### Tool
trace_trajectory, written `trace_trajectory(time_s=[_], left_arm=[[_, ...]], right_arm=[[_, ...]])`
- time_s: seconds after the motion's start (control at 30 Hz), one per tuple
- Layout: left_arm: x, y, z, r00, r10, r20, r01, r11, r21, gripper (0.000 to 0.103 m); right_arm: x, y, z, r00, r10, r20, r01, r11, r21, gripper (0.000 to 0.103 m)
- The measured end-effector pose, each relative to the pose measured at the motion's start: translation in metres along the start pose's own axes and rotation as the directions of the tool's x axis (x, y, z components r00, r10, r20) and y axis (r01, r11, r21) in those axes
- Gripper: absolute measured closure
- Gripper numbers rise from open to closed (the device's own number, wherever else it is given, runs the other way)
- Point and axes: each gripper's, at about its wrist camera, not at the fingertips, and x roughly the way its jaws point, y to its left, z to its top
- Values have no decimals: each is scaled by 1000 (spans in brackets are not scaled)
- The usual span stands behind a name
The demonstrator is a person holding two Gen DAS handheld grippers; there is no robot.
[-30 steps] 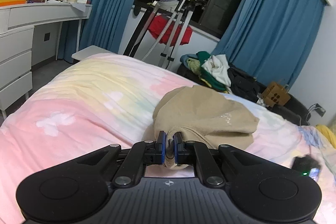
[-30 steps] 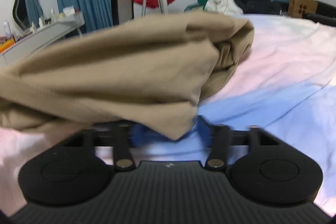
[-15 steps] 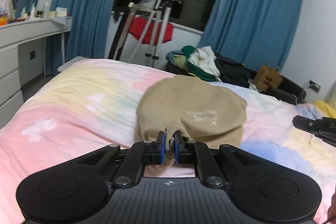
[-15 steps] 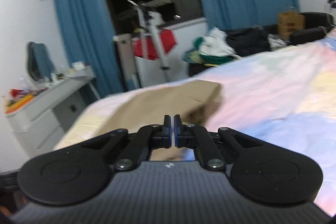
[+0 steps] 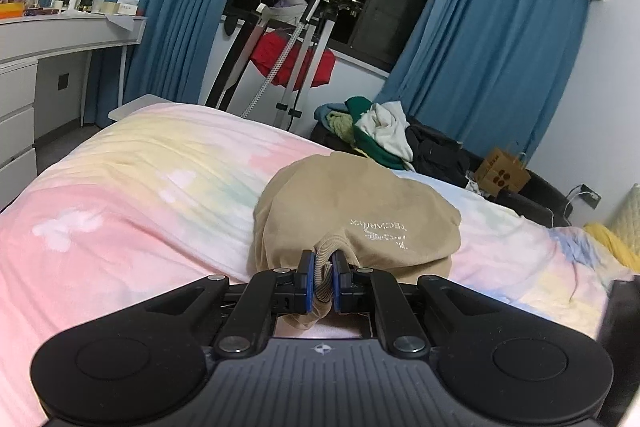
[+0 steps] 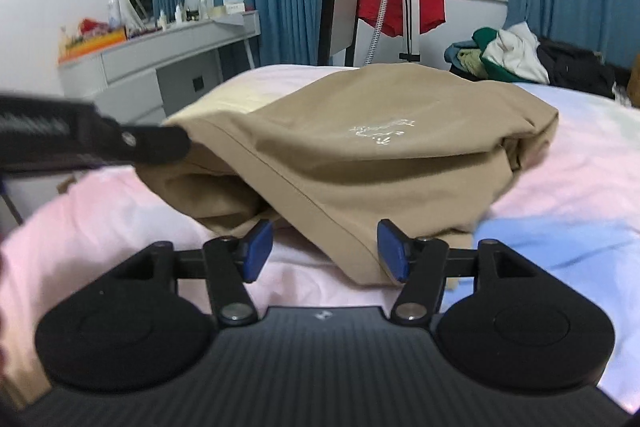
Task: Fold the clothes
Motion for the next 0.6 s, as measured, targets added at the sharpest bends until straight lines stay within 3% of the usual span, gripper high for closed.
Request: trace_trajectory(time_s=[0.07, 0.13, 0.23, 0.27, 0.3, 0.43, 0.6], left_arm=[[2, 2, 0, 1000, 5, -3, -5, 1000, 3, 93], [6, 4, 0, 1000, 16, -12, -16, 1000, 6, 93], [10, 5, 0, 999, 29, -26, -29, 1000, 10, 93], [10, 3, -1, 999, 23, -29, -22, 1000, 18, 93], [10, 1, -3, 999, 15, -30, -14, 1000, 28, 93], [9, -8, -8, 999, -18, -39, 20, 998, 65, 93], [8, -19, -14, 998, -53, -43, 57, 992, 108, 93]], right_arm=[[10, 2, -7, 998, -55, -28, 55, 998, -17, 44], [10, -10, -9, 996, -77, -45, 80, 995, 53, 48], [1, -30, -9, 997, -65, -37, 70, 981, 180, 68], [-4, -37, -9, 998, -53, -27, 58, 973, 224, 81], [-9, -43, -8, 999, -42, -16, 45, 962, 269, 85], [-28, -64, -5, 998, -36, 51, 13, 913, 407, 87], [-9, -71, -20, 991, -135, 4, 119, 891, 437, 84]])
